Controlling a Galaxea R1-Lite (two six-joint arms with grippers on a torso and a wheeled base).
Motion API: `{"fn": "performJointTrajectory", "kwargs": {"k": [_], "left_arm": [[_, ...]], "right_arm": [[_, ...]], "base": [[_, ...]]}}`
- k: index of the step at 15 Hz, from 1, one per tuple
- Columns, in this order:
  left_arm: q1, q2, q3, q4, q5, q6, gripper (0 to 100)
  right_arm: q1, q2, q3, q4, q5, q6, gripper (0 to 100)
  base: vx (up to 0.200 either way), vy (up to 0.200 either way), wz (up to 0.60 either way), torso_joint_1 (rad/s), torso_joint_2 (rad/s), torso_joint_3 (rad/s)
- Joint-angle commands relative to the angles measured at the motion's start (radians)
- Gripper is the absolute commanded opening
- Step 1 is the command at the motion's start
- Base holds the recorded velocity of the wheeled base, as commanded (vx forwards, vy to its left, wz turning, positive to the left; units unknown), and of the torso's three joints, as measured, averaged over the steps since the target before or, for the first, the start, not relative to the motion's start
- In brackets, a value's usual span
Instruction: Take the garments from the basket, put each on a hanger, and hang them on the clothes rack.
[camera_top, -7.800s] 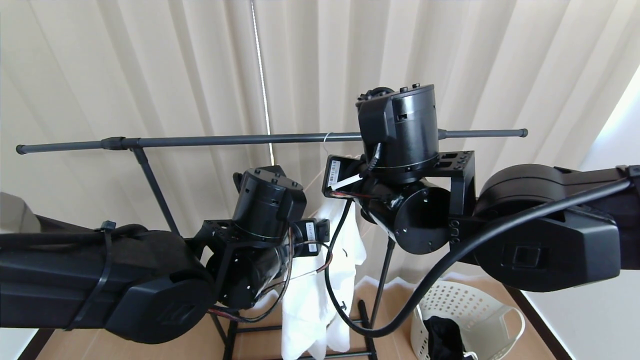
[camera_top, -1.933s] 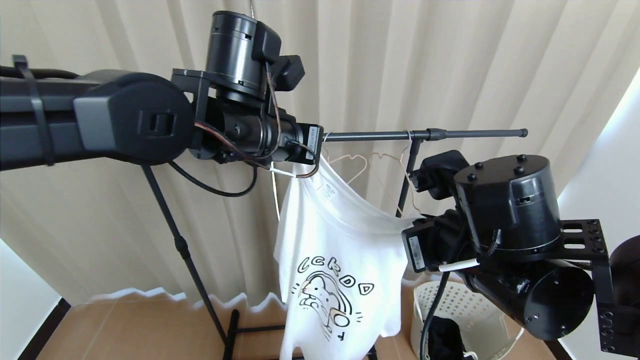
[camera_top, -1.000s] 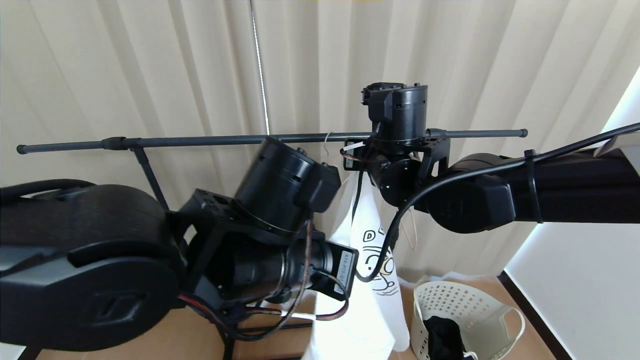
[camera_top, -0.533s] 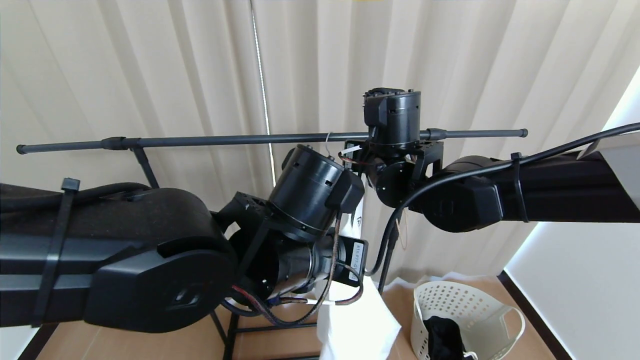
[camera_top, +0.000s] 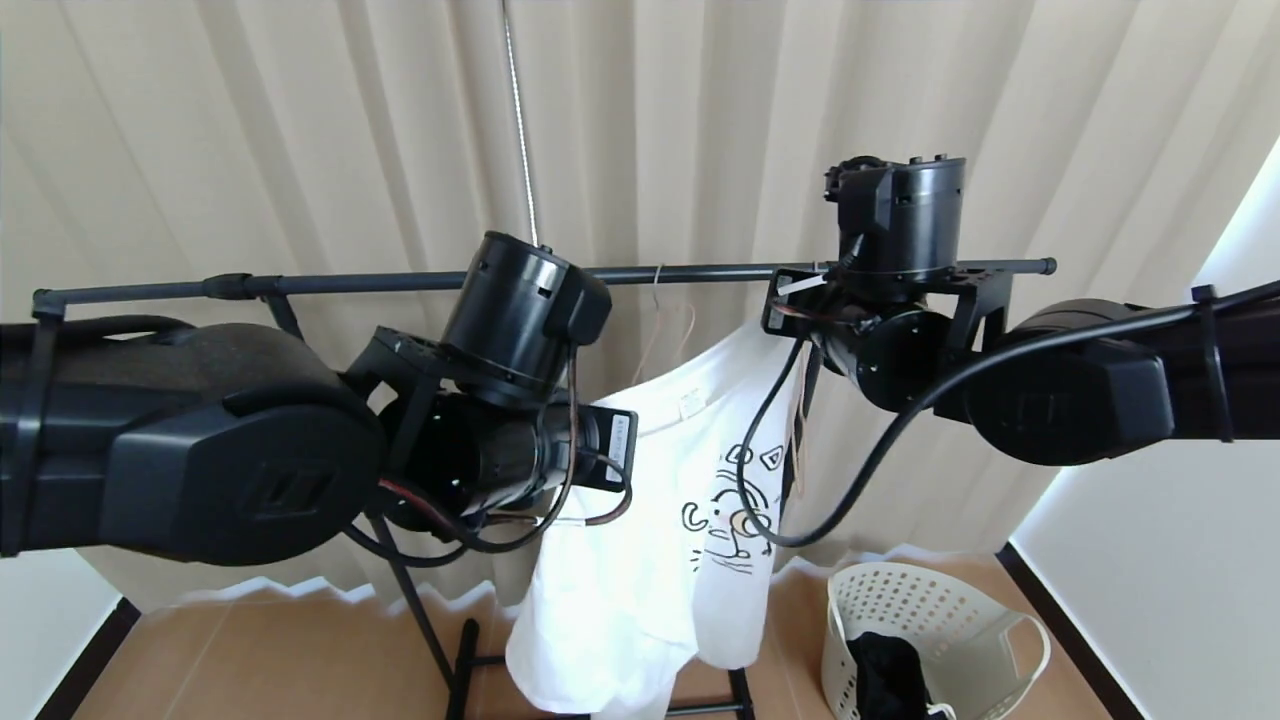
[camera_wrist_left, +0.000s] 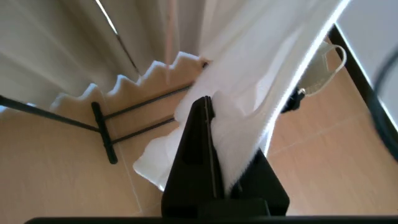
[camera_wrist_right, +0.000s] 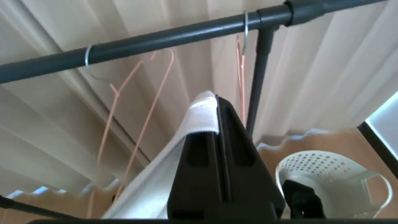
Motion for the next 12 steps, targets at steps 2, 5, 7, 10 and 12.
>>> {"fn": "performJointTrajectory", "kwargs": {"k": [2, 5, 7, 10, 12], "left_arm": [[0.06, 0.08, -0.128, 0.002, 0.029, 0.017, 0], [0.08, 0.143, -0.245, 0.005, 0.044, 0.018, 0], [0.08, 0.175, -0.304, 0.005, 0.067, 0.017, 0], [0.077, 0.199, -0.37, 0.005, 0.086, 0.018, 0], [0.078, 0.201, -0.393, 0.005, 0.086, 0.017, 0]], "right_arm": [[-0.012, -0.114, 0.145, 0.013, -0.001, -0.002, 0], [0.005, -0.116, 0.188, 0.007, -0.002, -0.042, 0], [0.022, -0.116, 0.191, 0.015, -0.002, -0.042, 0], [0.022, -0.117, 0.2, 0.019, -0.002, -0.045, 0], [0.022, -0.117, 0.211, 0.019, -0.002, -0.045, 0]], "base": [[0.0, 0.0, 0.0, 0.0, 0.0, 0.0], [0.0, 0.0, 0.0, 0.0, 0.0, 0.0], [0.0, 0.0, 0.0, 0.0, 0.0, 0.0], [0.0, 0.0, 0.0, 0.0, 0.0, 0.0], [0.0, 0.0, 0.0, 0.0, 0.0, 0.0]]}}
